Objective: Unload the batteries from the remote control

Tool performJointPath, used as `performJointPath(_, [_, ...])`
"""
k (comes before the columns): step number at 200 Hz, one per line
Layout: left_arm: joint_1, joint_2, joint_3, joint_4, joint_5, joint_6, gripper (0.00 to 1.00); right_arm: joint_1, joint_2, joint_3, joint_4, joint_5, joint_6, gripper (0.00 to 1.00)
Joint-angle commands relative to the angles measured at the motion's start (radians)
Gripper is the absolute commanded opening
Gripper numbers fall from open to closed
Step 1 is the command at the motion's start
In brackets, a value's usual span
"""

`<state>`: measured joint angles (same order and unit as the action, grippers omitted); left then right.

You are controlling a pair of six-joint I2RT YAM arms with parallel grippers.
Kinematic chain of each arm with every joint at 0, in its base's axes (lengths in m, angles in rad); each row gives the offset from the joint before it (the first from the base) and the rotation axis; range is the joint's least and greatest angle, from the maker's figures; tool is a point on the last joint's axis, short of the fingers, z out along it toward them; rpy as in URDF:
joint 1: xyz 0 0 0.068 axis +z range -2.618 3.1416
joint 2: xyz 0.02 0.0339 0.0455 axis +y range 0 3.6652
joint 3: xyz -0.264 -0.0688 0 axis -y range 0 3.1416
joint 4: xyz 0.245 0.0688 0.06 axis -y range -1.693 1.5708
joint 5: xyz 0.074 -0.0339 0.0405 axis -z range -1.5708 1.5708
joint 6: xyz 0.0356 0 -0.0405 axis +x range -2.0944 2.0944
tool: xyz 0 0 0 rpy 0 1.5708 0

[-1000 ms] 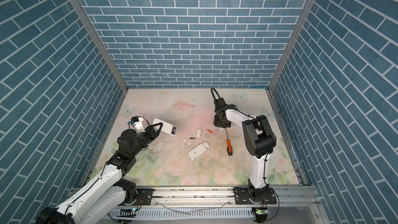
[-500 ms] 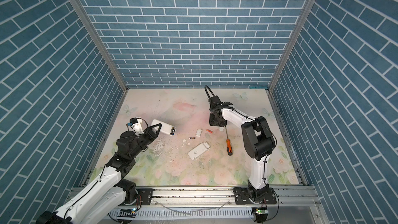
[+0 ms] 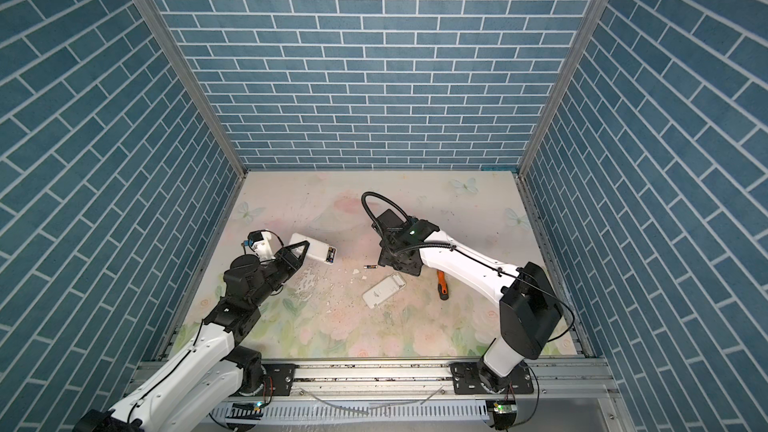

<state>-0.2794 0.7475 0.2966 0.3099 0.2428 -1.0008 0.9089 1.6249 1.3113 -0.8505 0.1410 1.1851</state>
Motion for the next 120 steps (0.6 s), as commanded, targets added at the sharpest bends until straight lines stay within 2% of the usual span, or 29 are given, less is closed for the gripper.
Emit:
performJointPath(1, [0.018,-0.048,0.023,-0.026,0.023,0.003,0.00,0.051,0.092,0.113,-0.158,0.108,0.281,0.80])
performJointPath(33, [0.032,-0.149,0.040,-0.114,0.035,0.026,0.00,0.064,0.181,0.115,-0.123,-0.013,0.448,0.94])
performJointPath(46, [0.038,-0.174,0.053,-0.156,0.039,0.044,0.00,0.084,0.208,0.141,-0.172,-0.007,0.514,0.94])
performJointPath(63, [0.046,-0.204,0.055,-0.189,0.041,0.056,0.00,0.091,0.245,0.175,-0.240,-0.010,0.541,0.94])
performJointPath(120, [0.064,-0.223,0.021,-0.169,0.068,0.042,0.00,0.090,0.309,0.139,-0.119,-0.071,0.565,0.91])
